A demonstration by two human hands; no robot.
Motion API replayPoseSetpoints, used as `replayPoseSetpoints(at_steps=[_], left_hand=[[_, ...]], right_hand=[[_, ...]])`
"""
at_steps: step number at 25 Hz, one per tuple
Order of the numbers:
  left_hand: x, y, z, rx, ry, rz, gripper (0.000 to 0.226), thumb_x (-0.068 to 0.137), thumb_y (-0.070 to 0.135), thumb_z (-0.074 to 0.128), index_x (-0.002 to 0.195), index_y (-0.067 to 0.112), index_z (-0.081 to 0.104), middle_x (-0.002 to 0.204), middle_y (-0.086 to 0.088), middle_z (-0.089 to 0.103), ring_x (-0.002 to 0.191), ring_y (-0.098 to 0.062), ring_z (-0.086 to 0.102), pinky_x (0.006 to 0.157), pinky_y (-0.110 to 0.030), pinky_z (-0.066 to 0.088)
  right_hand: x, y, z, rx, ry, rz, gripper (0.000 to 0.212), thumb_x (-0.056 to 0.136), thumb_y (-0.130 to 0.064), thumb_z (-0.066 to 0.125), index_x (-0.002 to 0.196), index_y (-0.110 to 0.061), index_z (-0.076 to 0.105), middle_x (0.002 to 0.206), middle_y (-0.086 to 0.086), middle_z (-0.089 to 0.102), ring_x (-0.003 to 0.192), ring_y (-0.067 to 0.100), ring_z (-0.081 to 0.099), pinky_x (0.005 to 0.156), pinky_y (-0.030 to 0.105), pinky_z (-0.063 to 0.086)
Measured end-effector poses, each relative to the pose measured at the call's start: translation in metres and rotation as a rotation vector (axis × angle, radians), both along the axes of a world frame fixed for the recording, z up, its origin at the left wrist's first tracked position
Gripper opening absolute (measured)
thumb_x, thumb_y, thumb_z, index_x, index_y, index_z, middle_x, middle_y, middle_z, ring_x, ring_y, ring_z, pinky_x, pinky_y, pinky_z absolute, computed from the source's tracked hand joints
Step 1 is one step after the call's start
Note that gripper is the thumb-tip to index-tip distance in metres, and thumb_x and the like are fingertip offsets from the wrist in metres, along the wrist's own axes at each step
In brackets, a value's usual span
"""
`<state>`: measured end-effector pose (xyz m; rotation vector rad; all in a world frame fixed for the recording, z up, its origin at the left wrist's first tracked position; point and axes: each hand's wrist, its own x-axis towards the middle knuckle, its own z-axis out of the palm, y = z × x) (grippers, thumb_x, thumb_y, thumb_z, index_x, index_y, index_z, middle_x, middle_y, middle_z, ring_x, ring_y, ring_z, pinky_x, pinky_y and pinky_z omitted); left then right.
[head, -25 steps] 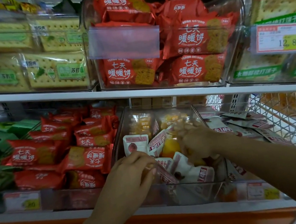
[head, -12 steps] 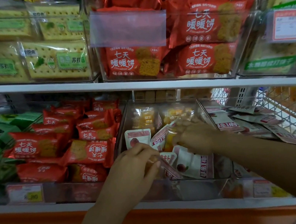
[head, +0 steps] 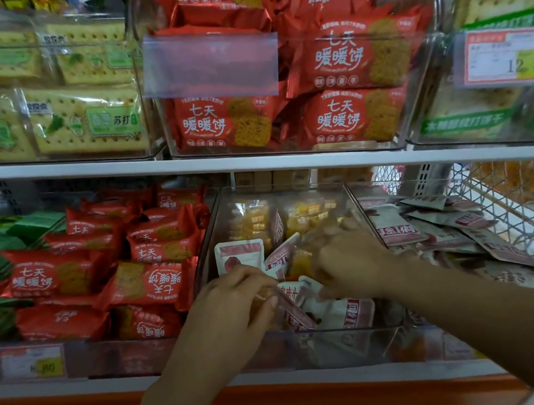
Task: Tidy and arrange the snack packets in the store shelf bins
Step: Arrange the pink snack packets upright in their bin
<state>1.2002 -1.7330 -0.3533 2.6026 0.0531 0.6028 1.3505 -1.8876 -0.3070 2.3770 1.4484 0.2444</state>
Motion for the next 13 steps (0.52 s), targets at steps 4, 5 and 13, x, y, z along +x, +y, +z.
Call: replayPoseSetpoints(at_steps=[4,5,13], left_hand=[[-0.003,-0.002,0.001,0.011,-0.004,0.002,0.032,0.087,0.042,0.043,0.11,0.032,0.063,0.113,0.02,0.054,0.101,-0.006,0.056,0.087,-0.03,0.048],[-0.004,-0.002,0.0,0.008,-0.002,-0.002,0.036,0.087,0.045,0.039,0.111,0.032,0.063,0.113,0.02,0.053,0.101,-0.005,0.056,0.087,-0.03,0.048],[-0.004,0.0,-0.001,-0.005,-0.011,-0.011,0.031,0.085,0.043,0.042,0.106,0.033,0.062,0.111,0.021,0.054,0.098,-0.005,0.056,0.086,-0.03,0.048]], right_hand=[[0.0,-0.002,0.006,-0.102,-0.05,-0.045,0.04,0.086,-0.038,0.058,0.123,-0.023,0.059,0.156,0.007,0.015,0.14,0.027,0.017,0.11,0.047,0.013],[0.005,-0.003,0.006,-0.101,-0.046,-0.049,0.034,0.088,-0.03,0.056,0.121,-0.025,0.06,0.156,0.007,0.015,0.141,0.026,0.019,0.111,0.047,0.015],[0.021,0.014,0.0,-0.033,-0.082,-0.13,0.043,0.091,0.001,0.041,0.133,-0.01,0.04,0.136,0.012,0.046,0.12,0.028,0.05,0.1,0.041,0.037]])
